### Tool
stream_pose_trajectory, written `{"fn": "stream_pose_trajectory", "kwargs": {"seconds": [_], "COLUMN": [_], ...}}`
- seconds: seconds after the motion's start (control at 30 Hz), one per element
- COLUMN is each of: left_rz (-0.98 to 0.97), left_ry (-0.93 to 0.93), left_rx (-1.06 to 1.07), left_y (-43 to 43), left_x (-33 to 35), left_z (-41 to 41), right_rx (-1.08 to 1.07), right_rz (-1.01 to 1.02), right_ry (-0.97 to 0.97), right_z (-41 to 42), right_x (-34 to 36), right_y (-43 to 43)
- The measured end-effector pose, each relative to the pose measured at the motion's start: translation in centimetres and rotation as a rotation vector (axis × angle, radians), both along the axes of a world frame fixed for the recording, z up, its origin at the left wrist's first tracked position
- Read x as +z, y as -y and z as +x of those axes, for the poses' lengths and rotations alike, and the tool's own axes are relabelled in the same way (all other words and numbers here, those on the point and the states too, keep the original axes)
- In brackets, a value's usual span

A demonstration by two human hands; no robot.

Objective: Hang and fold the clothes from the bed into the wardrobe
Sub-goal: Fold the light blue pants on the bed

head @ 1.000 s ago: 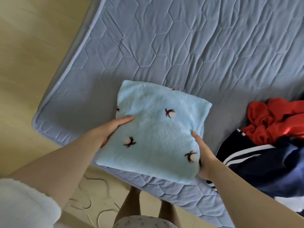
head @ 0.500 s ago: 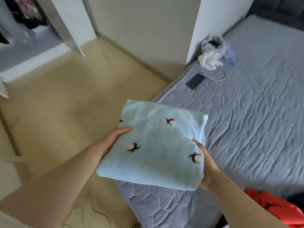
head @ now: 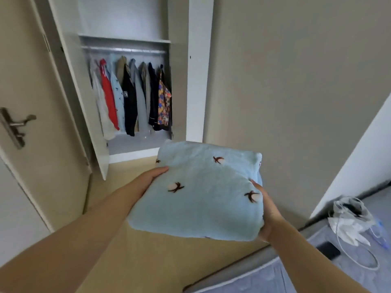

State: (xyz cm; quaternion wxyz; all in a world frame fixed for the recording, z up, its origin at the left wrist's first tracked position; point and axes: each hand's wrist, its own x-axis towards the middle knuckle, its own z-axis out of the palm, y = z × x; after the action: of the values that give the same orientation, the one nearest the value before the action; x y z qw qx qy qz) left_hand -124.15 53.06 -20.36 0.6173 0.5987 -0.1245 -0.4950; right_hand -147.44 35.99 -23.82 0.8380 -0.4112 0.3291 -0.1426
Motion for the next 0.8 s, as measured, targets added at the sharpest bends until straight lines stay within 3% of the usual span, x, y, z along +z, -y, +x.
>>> {"fn": "stream_pose_trajectory", "kwargs": {"seconds": [0.33,0.8], "left_rz": [-0.099,-0.124], "left_ry": [0.125,0.184], "left_rx": [0.187,0.268], "left_y": [-6.7,-2.7], "left_x": [8.8,13.7], "left_z": [24.6,46.3], "right_rx": [0.277,0.271], "right_rz": [-0.228,-0.171], "right_ry": [0.210,0.340], "right_z": [27.6,49.2], "right_x": [8.3,13.7], "right_y": [-3.0,2.9]}}
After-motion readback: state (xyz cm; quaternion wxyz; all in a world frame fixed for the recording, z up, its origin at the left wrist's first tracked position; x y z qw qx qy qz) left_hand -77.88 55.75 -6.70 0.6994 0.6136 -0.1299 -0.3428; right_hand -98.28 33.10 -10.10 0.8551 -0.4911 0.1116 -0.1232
